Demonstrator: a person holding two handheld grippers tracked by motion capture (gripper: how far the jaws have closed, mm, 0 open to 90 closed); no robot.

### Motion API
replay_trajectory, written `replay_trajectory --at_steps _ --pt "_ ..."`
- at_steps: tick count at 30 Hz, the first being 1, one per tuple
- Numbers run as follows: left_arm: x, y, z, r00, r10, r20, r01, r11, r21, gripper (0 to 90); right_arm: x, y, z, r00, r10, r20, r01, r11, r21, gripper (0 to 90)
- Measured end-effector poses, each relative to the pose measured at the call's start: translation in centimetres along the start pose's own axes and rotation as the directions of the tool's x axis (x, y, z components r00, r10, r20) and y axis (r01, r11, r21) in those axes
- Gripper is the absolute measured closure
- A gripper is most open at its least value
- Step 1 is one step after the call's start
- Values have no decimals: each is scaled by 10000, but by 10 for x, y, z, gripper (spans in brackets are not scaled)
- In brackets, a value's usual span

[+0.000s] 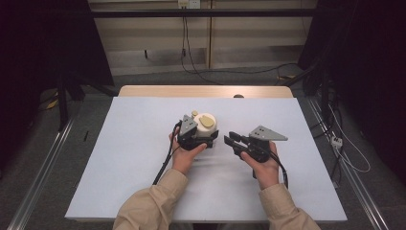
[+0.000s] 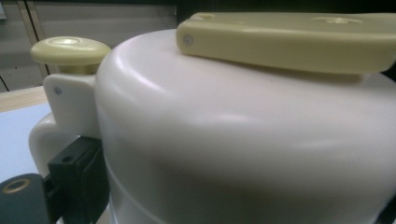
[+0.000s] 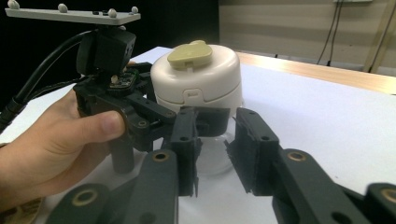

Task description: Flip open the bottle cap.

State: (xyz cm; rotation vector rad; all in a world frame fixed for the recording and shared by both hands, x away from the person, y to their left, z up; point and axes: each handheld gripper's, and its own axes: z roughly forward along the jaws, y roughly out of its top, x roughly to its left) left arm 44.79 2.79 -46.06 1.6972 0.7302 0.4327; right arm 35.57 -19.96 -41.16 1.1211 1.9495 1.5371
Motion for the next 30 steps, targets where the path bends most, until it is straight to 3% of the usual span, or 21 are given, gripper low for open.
replay_trajectory --at_steps 11,18,30 --pt "0 0 0 10000 39 4 -39 10000 27 64 4 16 11 9992 -400 89 397 9986 347 811" --pt "0 0 0 10000 4 20 -4 10000 15 63 5 21 17 10000 -65 -29 66 9993 361 872" --pt "0 0 0 10000 7 10 -7 10000 3 64 10 28 27 9997 -147 -184 159 9978 646 900"
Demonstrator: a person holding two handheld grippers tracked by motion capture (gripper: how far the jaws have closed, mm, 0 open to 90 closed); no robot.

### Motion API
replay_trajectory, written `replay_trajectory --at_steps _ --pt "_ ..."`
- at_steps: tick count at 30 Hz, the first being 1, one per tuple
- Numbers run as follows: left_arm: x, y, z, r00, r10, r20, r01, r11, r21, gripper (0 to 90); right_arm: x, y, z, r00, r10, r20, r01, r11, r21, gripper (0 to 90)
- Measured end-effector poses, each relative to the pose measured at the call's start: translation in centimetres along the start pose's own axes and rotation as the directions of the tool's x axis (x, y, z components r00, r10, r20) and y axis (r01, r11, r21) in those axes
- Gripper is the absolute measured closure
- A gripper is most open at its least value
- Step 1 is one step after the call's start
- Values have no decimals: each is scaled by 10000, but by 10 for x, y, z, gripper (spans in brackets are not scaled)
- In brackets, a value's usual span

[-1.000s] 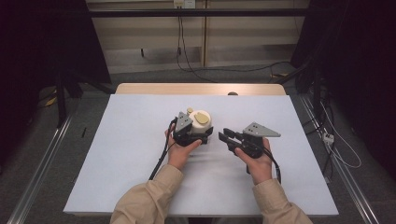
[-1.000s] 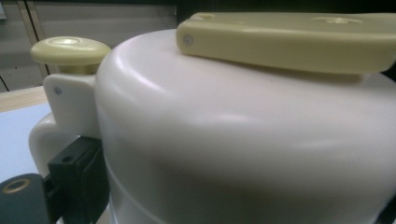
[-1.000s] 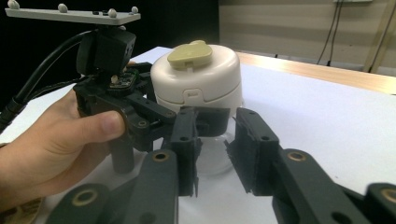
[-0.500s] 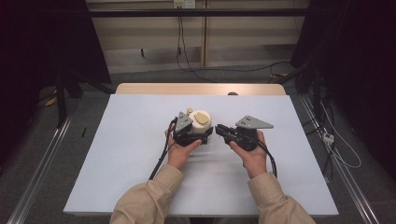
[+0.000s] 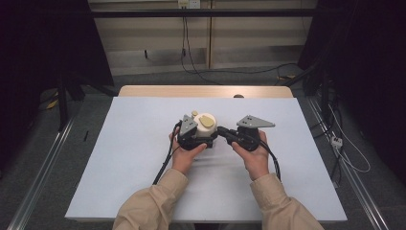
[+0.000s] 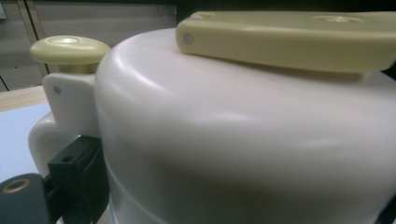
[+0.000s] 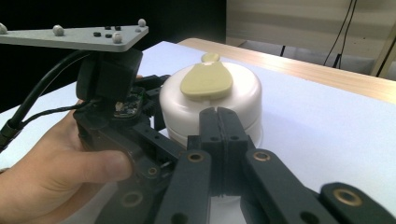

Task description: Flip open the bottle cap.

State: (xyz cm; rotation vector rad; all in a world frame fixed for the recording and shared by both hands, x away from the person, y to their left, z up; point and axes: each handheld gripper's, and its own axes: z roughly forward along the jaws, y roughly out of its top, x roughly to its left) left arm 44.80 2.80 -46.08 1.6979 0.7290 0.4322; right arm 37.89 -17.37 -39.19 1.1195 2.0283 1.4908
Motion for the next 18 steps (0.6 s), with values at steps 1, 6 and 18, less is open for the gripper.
replay_trajectory --at_steps 1,6,18 --pt "0 0 0 10000 9 -6 -9 10000 6 64 1 1 1 10000 -44 12 44 10000 53 900" --pt "0 0 0 10000 13 -10 -13 10000 17 64 2 3 7 10000 -90 11 89 9996 257 900" --pt "0 0 0 10000 26 -14 -25 10000 28 64 5 6 15 9998 -179 93 174 9985 517 900"
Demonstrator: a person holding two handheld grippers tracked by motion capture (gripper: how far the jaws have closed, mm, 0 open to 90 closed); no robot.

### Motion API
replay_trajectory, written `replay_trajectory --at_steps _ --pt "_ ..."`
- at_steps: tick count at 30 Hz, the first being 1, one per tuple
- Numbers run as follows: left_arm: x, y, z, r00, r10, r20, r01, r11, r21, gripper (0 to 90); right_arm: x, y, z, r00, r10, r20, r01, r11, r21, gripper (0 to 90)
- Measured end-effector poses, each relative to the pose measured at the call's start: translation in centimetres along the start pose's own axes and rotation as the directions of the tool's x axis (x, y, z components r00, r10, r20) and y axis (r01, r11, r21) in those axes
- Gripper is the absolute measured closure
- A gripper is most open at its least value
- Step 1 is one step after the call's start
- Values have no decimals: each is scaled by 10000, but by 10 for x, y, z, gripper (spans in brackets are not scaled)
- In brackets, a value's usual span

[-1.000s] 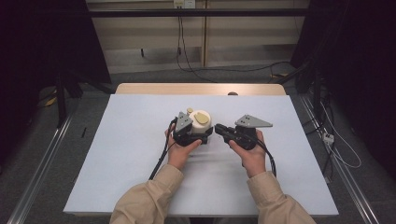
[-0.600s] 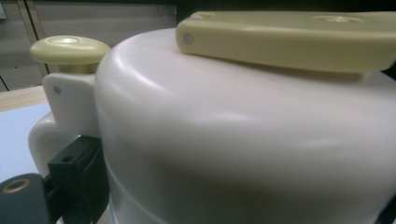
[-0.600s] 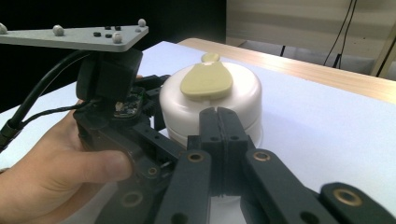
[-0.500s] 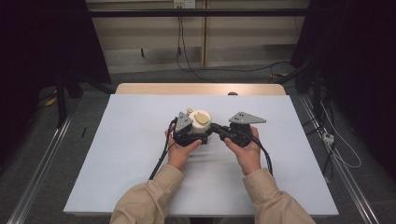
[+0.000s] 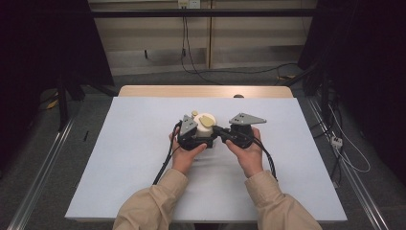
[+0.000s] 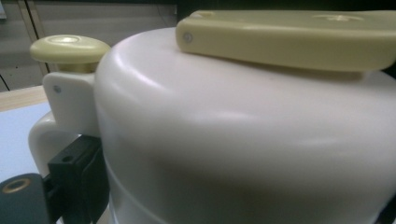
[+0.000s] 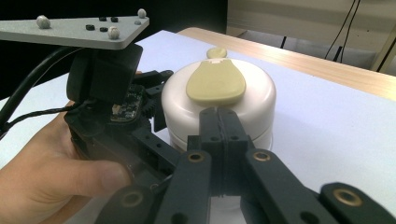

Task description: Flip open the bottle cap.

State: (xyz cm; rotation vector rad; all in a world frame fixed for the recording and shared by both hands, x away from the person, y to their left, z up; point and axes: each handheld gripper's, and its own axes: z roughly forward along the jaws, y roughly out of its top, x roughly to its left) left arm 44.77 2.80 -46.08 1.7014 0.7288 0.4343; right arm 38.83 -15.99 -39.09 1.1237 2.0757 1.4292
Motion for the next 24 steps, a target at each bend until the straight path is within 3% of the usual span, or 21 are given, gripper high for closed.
replay_trajectory --at_steps 10,24 --pt "0 0 0 10000 -4 -10 4 10000 -1 64 3 4 3 9997 -251 65 251 9997 61 900" --pt "0 0 0 10000 15 -21 -15 10000 35 64 3 8 3 9996 -250 98 250 9997 -38 900"
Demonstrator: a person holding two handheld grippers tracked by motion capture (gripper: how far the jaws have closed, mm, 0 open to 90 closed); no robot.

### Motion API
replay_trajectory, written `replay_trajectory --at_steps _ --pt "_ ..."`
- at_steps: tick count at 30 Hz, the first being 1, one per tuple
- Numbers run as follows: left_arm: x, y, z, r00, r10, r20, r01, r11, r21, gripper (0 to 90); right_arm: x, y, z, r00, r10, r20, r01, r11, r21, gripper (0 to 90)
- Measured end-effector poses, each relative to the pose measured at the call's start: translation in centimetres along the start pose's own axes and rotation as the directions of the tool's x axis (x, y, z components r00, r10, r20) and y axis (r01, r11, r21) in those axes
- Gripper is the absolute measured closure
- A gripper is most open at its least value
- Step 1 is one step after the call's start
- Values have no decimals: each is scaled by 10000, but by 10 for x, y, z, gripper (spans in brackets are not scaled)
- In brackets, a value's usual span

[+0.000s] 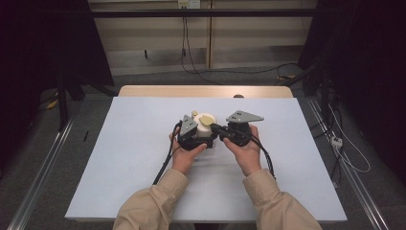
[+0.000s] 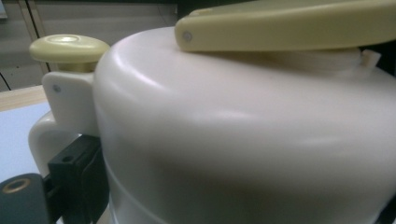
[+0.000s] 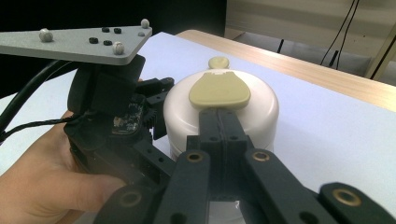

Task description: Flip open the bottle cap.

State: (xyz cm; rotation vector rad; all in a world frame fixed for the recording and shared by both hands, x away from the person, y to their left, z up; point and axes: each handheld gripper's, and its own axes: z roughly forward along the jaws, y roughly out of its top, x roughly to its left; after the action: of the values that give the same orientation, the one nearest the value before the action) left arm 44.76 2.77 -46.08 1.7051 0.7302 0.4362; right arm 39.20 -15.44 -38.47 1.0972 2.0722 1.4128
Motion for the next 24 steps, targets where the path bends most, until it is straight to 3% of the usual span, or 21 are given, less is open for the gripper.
replay_trajectory --at_steps 24 --pt "-1 0 0 9999 -151 -18 150 9999 -28 64 2 9 2 10000 -49 64 50 9998 -175 900"
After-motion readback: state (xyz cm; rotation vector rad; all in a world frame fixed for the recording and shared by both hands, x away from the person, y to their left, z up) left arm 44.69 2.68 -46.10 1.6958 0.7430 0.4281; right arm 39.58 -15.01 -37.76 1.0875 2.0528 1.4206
